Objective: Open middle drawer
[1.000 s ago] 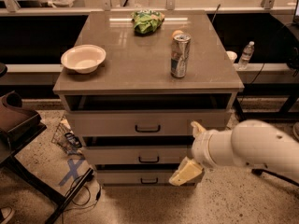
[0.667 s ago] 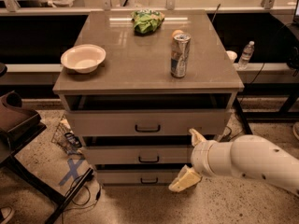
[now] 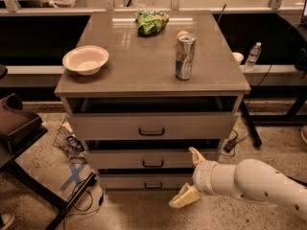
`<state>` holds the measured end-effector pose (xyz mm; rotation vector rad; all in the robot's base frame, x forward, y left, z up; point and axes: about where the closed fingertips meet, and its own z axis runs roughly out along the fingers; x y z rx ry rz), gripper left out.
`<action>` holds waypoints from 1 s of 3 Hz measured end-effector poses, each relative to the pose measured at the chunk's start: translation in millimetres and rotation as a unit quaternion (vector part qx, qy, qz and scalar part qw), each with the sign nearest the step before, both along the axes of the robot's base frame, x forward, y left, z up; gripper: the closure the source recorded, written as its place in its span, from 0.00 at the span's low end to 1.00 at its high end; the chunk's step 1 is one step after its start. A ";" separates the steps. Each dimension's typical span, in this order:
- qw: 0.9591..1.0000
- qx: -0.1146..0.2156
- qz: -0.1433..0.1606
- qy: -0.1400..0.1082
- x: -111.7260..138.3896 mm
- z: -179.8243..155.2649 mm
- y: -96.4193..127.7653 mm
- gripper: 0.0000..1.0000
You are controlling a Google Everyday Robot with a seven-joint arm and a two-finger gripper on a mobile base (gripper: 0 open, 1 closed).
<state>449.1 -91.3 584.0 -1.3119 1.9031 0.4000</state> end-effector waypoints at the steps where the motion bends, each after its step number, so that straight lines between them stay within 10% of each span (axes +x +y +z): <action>1: 1.000 0.000 0.000 0.000 0.0 0.0 0.0 0.00; 3: 0.999 -0.036 0.017 0.032 25.5 -57.5 7.7 0.00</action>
Offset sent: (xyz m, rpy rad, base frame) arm 0.0284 0.0132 -0.0654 -0.0879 0.0942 0.0313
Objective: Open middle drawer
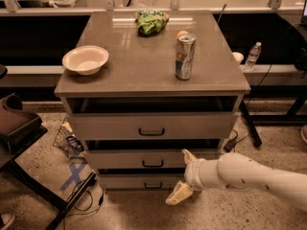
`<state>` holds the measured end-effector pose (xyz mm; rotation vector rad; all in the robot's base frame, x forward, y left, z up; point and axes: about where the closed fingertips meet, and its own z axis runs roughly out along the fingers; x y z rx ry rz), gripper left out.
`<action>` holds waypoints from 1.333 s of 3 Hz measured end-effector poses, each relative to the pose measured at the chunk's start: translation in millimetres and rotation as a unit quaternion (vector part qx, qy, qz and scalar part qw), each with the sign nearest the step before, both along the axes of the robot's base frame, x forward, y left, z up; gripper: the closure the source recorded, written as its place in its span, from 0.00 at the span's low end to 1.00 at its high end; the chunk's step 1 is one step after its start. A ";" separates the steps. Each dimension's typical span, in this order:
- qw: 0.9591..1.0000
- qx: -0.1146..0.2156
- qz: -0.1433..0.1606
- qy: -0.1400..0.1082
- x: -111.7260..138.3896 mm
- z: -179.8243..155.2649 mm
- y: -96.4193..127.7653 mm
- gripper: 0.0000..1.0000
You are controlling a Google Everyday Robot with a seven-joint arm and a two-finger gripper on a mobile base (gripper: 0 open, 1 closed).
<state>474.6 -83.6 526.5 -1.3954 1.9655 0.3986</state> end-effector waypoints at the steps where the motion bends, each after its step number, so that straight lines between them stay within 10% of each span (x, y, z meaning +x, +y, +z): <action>1: 0.999 -0.029 0.017 0.004 22.8 -28.4 0.2 0.00; 4: 0.989 -0.138 0.052 -0.001 89.7 -79.2 -28.6 0.00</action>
Offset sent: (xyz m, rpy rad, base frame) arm 0.0890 -0.0181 -0.0676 -0.2501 -0.0326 0.1221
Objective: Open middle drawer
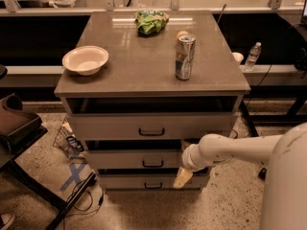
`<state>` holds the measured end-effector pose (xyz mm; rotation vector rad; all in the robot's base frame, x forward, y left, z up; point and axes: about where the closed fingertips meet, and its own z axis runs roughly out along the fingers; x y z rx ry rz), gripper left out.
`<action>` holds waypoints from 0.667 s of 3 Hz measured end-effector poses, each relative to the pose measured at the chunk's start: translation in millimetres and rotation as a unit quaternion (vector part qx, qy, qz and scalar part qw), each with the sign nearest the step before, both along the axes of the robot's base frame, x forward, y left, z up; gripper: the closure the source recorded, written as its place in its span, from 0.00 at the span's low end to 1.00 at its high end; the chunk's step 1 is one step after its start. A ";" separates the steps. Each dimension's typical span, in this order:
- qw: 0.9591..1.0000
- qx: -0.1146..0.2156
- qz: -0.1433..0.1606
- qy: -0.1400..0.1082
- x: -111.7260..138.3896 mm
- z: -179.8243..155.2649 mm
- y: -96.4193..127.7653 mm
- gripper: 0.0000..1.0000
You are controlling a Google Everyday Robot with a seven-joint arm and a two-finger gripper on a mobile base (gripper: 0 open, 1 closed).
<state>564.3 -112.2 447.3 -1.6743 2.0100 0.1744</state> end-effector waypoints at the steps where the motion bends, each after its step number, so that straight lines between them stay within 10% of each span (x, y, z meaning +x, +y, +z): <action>1: 1.000 -0.006 -0.006 0.010 2.0 -16.7 -6.7 0.00; 2: 1.000 -0.008 -0.007 0.015 3.9 -25.0 -9.6 0.18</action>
Offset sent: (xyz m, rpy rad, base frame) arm 0.0079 -0.0152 -0.0321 -0.0237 0.0365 -0.0198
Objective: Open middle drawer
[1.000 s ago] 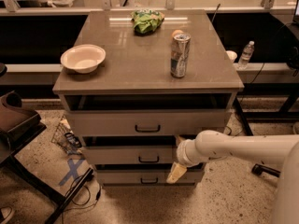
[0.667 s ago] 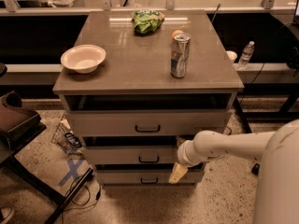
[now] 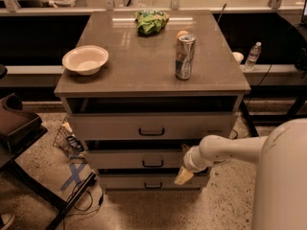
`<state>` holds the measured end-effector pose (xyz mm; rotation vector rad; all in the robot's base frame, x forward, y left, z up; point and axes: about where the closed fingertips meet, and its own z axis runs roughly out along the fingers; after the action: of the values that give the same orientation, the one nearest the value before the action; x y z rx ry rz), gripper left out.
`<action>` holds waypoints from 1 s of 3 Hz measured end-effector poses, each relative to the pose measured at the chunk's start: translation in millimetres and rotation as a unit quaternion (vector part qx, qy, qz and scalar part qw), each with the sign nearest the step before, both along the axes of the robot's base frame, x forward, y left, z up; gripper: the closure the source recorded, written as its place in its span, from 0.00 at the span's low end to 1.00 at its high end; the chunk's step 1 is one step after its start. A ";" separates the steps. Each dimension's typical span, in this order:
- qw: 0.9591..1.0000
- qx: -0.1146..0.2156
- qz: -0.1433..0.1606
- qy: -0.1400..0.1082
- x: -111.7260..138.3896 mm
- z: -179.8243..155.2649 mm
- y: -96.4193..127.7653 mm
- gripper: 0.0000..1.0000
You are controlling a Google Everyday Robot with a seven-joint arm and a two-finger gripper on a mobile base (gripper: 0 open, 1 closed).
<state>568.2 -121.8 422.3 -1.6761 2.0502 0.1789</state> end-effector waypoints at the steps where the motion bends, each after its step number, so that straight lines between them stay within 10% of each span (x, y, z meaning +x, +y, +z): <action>1: 1.000 -0.010 -0.007 0.008 -3.9 -2.6 -5.8 0.40; 3: 1.000 -0.013 -0.020 0.014 -11.6 3.2 -14.7 0.87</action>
Offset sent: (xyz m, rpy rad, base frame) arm -0.0524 -0.0538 0.0168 -0.0586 0.0736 -0.1294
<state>556.6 -136.5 425.5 -1.6564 2.1126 0.1629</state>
